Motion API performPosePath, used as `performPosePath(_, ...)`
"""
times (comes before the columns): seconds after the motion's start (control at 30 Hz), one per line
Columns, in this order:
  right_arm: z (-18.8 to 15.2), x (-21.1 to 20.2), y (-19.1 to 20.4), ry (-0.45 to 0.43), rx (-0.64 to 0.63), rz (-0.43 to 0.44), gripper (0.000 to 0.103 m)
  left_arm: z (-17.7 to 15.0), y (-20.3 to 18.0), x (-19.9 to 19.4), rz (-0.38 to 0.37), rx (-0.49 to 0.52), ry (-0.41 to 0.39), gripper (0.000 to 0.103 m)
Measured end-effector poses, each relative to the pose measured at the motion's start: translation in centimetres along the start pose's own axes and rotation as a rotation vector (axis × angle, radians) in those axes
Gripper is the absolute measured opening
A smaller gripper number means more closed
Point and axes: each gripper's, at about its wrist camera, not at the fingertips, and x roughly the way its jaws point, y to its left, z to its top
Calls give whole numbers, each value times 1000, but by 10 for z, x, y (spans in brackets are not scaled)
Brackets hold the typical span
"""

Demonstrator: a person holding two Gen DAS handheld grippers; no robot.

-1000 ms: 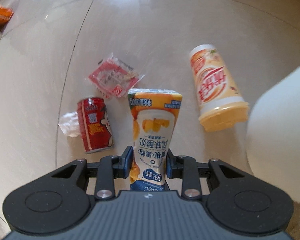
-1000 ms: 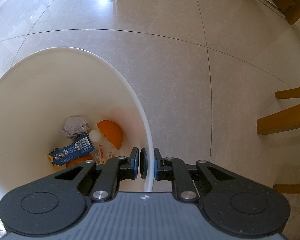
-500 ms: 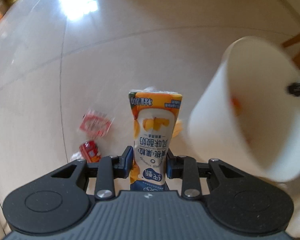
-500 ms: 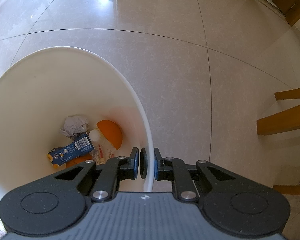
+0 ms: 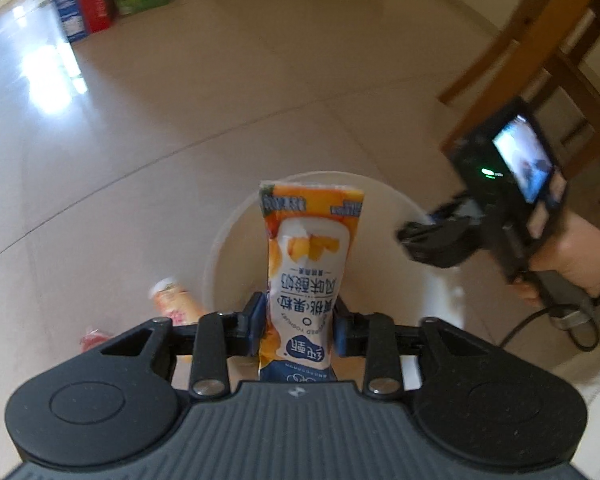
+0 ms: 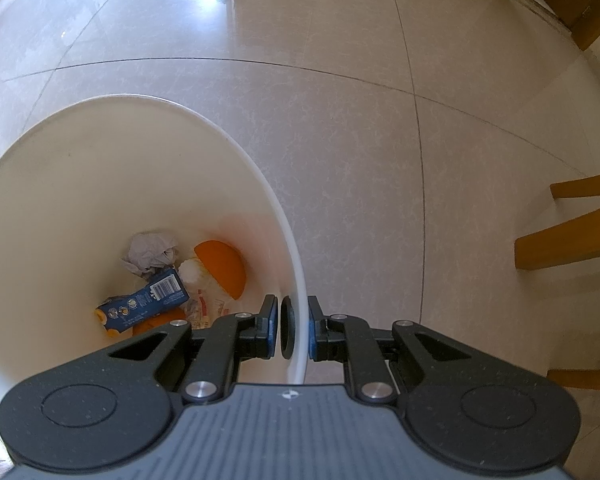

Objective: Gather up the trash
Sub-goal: 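Carry the drink pouch over the bin and open the left tool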

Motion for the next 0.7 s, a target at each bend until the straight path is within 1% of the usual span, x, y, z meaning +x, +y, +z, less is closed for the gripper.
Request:
performPosePath(0.03, 0, 0, -1, 0, 1, 2, 18, 1, -4, 2, 0, -3, -4, 58)
performPosePath(0.07, 0, 0, -1, 0, 1, 2, 18, 2, -6, 4, 5, -3, -22, 67)
performPosePath(0.1, 0, 0, -1, 0, 0, 2, 18, 2, -10, 5, 10, 1, -38, 69)
performPosePath(0.2, 1, -1, -1, 0, -3, 2, 18, 2, -14, 7, 2, 12, -44, 70)
performPosePath(0.33, 0, 0, -1, 0, -3, 2, 18, 1, -7, 8, 7, -16, -31, 77)
performPosePath(0.43, 0, 0, 0, 0, -6, -1, 18, -3, -3, 8, 21, -18, -44, 84)
performPosePath(0.47, 0, -1, 0, -1, -8, -3, 18, 2, -3, 3, 29, -19, -50, 84)
performPosePath(0.57, 0, 0, 1, -1, -7, -3, 18, -1, 9, -2, 41, -40, -57, 87)
performPosePath(0.7, 0, 0, 2, -1, -7, -4, 18, -8, 31, -9, 89, -76, -69, 88)
